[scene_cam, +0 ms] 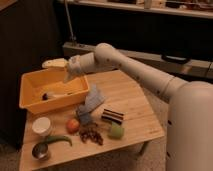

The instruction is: Place pepper in metal cup

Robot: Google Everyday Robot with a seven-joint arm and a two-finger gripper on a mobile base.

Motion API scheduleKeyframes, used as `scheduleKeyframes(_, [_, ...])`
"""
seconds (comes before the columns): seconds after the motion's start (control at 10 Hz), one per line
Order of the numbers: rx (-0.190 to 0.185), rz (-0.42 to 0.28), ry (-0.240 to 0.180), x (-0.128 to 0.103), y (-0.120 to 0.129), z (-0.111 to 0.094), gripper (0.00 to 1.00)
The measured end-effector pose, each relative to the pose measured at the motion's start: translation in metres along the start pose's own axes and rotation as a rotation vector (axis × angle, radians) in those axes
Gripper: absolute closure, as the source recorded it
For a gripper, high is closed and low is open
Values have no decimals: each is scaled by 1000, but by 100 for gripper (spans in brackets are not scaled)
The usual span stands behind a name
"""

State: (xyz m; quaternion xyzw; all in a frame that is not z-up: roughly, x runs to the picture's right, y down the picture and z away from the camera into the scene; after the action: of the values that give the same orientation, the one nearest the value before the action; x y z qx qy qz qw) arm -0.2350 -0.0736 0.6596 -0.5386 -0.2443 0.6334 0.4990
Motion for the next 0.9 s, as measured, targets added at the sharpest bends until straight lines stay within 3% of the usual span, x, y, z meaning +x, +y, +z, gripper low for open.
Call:
scheduleKeyframes(0.2, [121, -62, 34, 4, -2, 2, 20])
scheduleKeyframes(0.4, [349, -236, 132, -10, -13, -11, 20])
scheduleKeyframes(0.6, [423, -356, 195, -12, -27, -17, 20])
scheduleKeyframes(0.7, [442, -360, 219, -10, -39, -18, 20])
scheduleKeyframes(0.9, [439, -363, 228, -8, -38, -14, 20])
